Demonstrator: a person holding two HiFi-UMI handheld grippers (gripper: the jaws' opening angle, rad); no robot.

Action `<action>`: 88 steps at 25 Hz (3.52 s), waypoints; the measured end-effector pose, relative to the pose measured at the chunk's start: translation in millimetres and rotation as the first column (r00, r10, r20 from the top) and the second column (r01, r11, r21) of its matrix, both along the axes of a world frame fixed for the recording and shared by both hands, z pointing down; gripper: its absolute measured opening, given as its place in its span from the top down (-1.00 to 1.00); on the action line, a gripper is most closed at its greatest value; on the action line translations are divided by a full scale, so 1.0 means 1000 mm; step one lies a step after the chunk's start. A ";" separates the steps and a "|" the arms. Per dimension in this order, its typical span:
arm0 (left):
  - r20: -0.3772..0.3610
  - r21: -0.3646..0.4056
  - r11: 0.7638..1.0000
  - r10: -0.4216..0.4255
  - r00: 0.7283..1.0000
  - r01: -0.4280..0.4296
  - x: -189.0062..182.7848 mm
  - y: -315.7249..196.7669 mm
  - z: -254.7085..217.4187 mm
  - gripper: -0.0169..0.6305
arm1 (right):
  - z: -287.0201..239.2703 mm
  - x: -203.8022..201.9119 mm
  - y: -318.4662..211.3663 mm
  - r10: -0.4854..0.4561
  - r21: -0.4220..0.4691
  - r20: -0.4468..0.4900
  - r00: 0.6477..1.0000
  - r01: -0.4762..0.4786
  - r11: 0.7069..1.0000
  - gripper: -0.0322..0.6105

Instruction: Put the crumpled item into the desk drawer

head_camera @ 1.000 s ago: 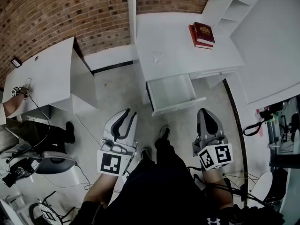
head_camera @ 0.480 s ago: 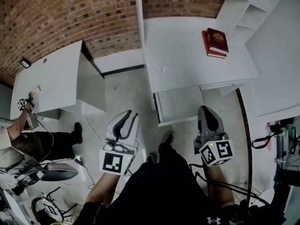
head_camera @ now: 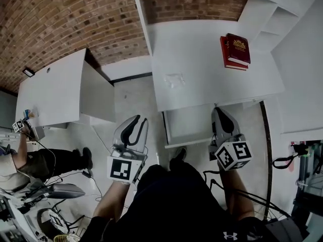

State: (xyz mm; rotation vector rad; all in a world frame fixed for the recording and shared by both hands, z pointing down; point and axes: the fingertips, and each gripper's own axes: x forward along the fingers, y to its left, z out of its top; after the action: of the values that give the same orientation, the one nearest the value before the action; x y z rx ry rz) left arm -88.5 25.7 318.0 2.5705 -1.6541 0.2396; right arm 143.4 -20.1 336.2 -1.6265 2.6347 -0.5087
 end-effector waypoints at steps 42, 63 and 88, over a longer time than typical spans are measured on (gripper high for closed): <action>0.044 -0.358 0.925 0.155 0.987 -0.129 -0.045 -0.158 0.186 0.69 | 0.275 -0.116 -0.183 -0.338 -0.520 -0.324 0.884 0.132 0.844 0.50; 0.042 -0.384 0.922 0.080 0.996 -0.057 -0.076 -0.144 0.192 0.69 | 0.315 -0.124 -0.193 -0.381 -0.578 -0.408 0.830 0.088 0.811 0.86; 0.032 -0.358 0.914 0.217 0.976 -0.191 -0.011 -0.116 0.181 0.69 | 0.269 -0.077 -0.130 -0.321 -0.492 -0.436 0.841 0.076 0.867 0.89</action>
State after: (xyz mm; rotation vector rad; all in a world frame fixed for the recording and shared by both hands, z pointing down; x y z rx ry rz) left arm -99.2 -90.2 499.4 2.4735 -1.2202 0.5905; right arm 66.1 -150.0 604.9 -1.8042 3.3088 -0.8817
